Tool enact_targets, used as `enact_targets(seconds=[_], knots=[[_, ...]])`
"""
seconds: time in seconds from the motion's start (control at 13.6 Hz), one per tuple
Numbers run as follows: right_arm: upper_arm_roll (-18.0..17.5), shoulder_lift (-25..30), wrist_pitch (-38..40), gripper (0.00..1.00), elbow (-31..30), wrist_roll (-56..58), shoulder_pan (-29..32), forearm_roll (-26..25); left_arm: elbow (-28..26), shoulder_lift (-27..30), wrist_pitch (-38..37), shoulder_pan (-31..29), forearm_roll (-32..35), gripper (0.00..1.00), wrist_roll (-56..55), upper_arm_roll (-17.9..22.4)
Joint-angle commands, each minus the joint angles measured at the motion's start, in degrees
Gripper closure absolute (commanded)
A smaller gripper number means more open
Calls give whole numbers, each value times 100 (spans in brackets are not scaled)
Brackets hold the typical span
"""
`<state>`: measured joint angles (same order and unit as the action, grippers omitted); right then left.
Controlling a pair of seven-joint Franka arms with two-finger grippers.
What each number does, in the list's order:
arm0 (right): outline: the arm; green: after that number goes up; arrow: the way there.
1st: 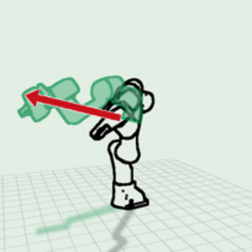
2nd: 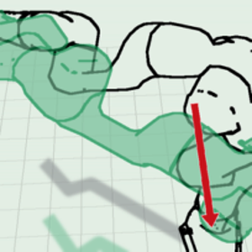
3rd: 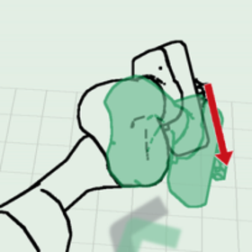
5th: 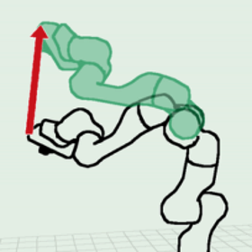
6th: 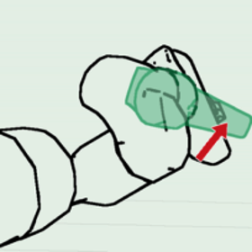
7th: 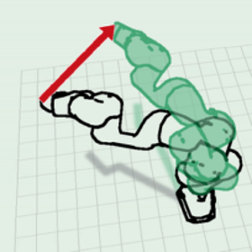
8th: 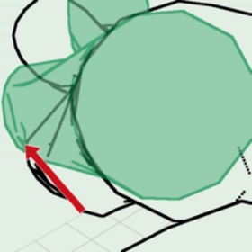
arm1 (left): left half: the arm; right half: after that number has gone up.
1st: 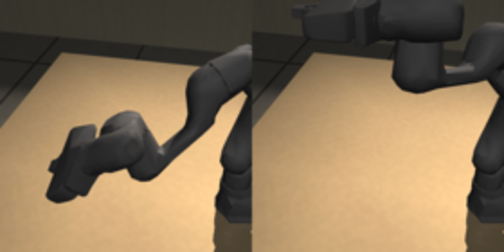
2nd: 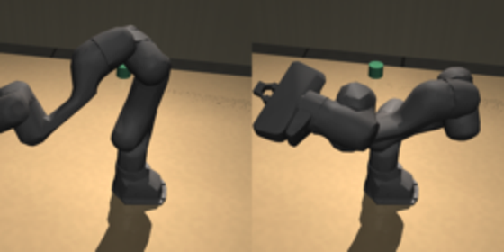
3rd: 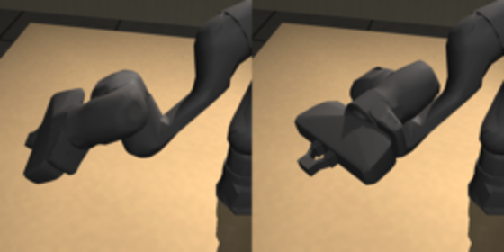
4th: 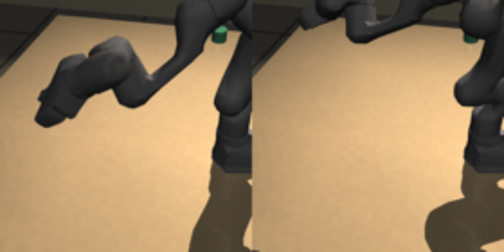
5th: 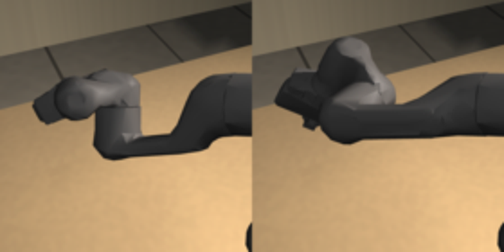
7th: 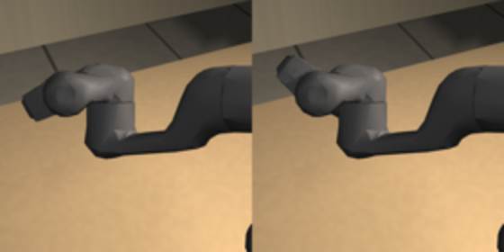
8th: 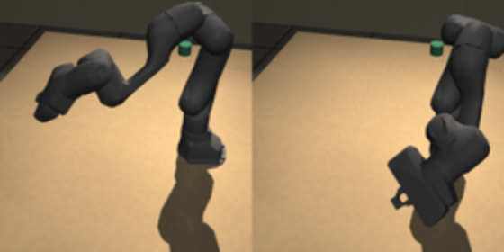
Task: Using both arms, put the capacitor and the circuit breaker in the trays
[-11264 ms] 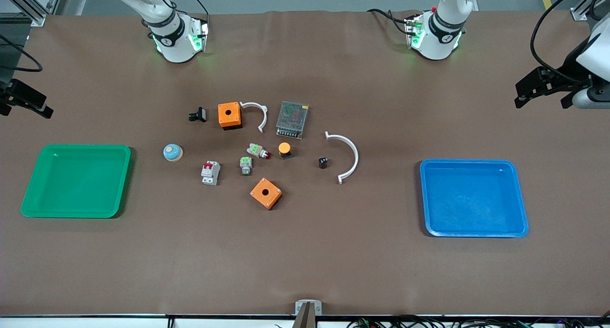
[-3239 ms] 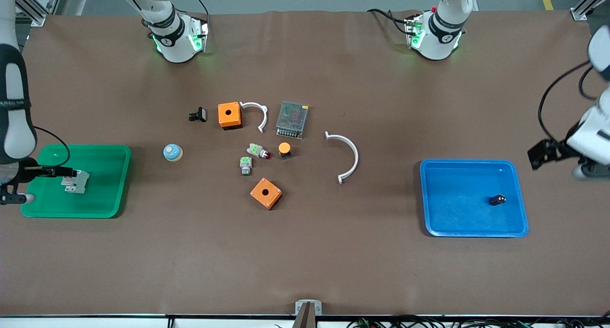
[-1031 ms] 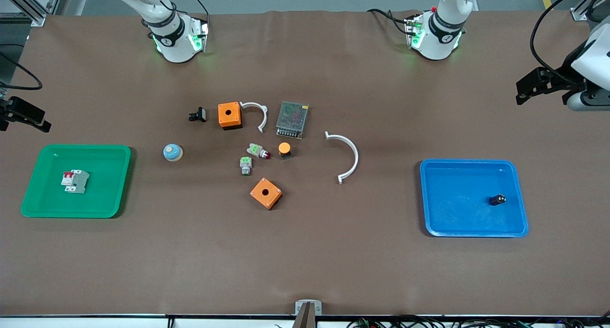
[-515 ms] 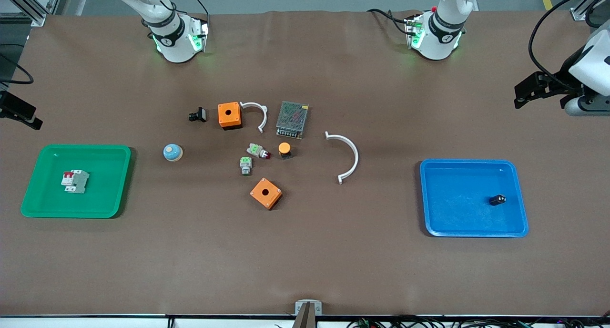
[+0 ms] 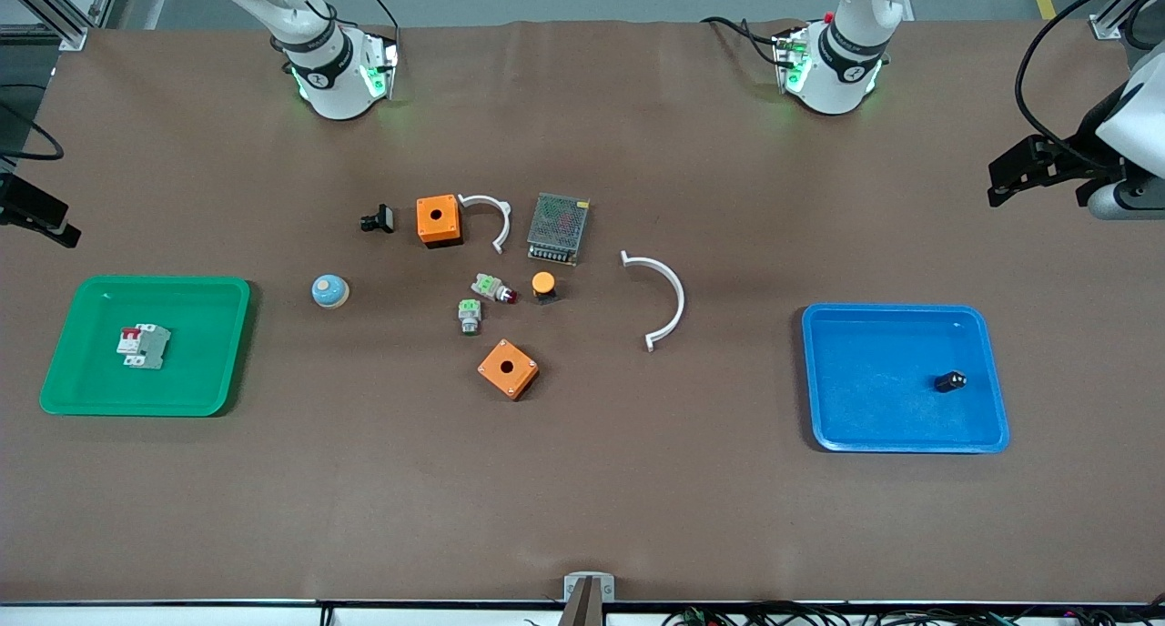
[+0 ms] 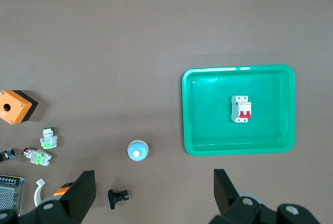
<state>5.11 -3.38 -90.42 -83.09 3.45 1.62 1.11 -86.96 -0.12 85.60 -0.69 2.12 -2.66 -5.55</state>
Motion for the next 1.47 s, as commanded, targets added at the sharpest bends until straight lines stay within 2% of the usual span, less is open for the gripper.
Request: enact_targets(seconds=[0.0, 1.4], knots=[[-1, -49, 112, 0, 153, -55, 5, 20, 48, -58, 26, -19, -89, 0, -42, 2], [-27, -58, 112, 0, 224, -46, -39, 47, 65, -75, 141, -37, -107, 0, -86, -16]])
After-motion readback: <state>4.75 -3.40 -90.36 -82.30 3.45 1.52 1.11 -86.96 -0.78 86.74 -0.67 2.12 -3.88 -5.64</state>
